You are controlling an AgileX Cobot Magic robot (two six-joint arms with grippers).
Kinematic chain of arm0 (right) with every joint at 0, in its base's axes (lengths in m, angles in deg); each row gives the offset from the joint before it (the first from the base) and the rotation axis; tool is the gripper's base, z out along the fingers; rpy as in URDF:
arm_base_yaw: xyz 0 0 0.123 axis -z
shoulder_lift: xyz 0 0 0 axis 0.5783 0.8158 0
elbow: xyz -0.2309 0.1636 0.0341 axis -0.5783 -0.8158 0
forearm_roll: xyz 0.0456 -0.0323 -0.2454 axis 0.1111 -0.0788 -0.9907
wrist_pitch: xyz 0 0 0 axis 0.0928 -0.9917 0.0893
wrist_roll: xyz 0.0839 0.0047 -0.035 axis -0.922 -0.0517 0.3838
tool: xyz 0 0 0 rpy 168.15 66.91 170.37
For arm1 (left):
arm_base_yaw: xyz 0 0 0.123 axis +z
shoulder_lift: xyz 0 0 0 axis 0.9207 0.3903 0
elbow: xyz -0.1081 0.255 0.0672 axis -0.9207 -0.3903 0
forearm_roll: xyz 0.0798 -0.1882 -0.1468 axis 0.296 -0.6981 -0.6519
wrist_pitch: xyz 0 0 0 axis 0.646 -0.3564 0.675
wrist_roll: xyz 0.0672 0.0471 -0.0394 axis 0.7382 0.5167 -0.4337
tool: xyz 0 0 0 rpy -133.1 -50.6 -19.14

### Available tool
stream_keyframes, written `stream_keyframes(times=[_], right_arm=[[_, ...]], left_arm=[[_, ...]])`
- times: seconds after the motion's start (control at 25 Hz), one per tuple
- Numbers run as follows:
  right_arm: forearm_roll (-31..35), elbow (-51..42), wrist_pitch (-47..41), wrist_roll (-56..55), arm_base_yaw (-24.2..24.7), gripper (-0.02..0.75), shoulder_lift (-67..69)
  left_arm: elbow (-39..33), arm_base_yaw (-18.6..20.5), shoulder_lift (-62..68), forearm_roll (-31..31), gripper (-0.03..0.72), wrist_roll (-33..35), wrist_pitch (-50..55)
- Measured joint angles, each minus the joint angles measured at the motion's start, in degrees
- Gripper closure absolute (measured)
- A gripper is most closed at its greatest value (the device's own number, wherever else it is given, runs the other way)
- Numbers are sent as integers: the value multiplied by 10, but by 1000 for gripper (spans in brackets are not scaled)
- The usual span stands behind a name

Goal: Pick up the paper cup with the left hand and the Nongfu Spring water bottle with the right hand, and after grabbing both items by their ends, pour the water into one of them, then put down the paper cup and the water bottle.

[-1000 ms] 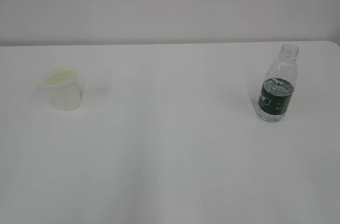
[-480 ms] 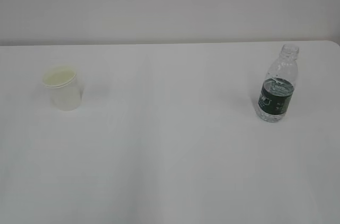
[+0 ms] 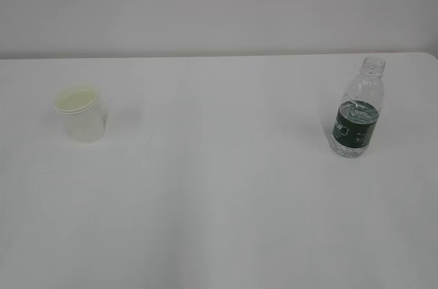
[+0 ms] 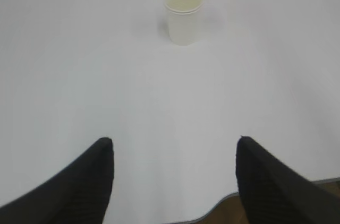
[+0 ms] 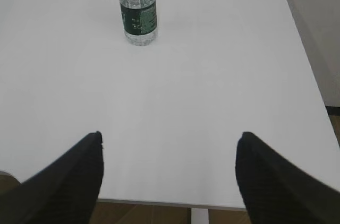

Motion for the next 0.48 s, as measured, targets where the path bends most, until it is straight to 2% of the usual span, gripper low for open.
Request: stream_keyframes(times=[0.48], right_arm=[[0, 0, 0, 0, 0, 148, 0]], left_arm=[[0, 3, 0, 0, 174, 0, 0]])
